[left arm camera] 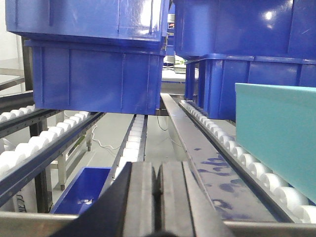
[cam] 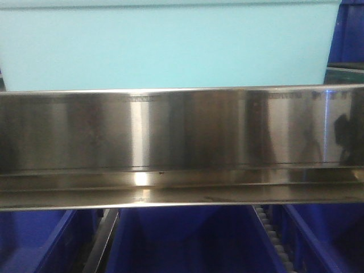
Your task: Move two blue bins to right shelf middle
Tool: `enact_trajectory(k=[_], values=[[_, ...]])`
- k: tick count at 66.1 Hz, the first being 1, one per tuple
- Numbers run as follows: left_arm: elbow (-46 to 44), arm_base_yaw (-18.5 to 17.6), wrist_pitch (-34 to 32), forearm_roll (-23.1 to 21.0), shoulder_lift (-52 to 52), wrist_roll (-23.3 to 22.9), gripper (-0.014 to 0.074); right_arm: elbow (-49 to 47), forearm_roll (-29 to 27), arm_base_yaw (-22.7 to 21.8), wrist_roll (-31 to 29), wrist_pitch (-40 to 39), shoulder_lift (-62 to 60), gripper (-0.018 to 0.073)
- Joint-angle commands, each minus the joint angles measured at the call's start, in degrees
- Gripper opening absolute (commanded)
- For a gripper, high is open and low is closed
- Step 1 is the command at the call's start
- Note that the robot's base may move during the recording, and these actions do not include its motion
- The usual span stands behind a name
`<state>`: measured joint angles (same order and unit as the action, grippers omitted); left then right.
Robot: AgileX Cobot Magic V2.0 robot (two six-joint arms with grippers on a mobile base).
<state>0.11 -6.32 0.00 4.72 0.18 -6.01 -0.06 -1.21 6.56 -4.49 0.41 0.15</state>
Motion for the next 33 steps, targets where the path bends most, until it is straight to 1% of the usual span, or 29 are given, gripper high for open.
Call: enact_trajectory(k=[1, 33], values=[[-0.1, -0.1, -1.3, -0.3, -0.2, 0.1, -0.0111, 0.1, -0.1, -0.1, 0.0, -0.9, -0.2, -0.0167], [-0.1, -0.1, -1.3, -0.3, -0.2, 0.1, -0.0111, 0.1, -0.1, -0.1, 0.0, -0.9, -0.2, -0.0167]])
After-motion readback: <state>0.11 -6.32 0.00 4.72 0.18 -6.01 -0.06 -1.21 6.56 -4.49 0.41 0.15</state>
